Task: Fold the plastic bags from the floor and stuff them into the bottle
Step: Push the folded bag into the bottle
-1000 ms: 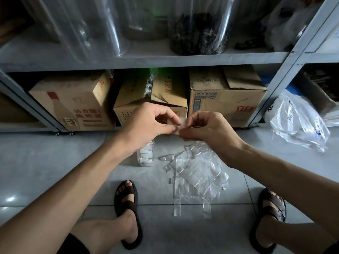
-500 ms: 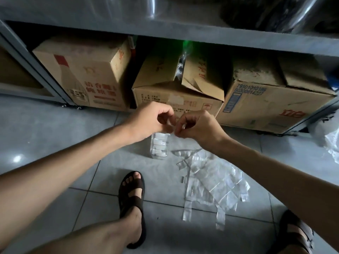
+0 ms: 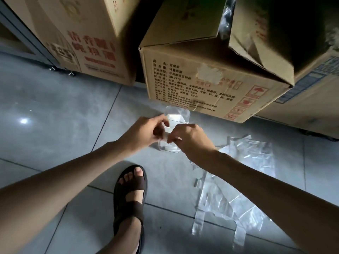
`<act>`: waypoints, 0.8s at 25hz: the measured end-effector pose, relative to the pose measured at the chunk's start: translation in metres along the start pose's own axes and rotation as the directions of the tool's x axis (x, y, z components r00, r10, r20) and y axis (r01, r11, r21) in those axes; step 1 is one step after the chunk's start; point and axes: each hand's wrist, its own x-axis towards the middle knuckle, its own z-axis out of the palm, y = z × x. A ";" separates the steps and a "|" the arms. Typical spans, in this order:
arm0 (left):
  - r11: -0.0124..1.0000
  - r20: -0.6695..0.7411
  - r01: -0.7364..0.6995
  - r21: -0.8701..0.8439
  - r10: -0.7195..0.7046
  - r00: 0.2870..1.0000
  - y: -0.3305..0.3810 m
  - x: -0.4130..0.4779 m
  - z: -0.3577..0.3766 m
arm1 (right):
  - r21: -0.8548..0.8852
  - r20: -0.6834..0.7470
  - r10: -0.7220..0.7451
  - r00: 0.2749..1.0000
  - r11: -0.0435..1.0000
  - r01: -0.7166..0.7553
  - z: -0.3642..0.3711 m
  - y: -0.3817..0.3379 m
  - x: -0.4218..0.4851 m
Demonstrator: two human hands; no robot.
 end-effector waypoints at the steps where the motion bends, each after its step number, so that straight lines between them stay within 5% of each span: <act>1: 0.999 -0.037 0.025 0.022 -0.025 0.999 -0.009 0.001 0.002 | -0.062 0.033 0.013 0.999 0.998 -0.011 0.006 0.006 0.001; 5: 0.952 -0.145 0.305 0.017 -0.300 0.943 -0.039 0.003 0.012 | -0.489 0.261 -0.135 0.956 0.835 0.252 0.035 0.015 -0.002; 8: 0.934 -0.125 0.354 0.044 -0.346 0.930 -0.046 0.010 0.024 | -0.618 0.281 -0.139 0.950 0.731 0.289 0.056 0.020 0.003; 20: 0.883 -0.148 0.399 0.248 -0.372 0.916 -0.041 0.045 0.039 | -0.431 0.407 0.151 0.901 0.902 0.044 0.077 0.014 0.022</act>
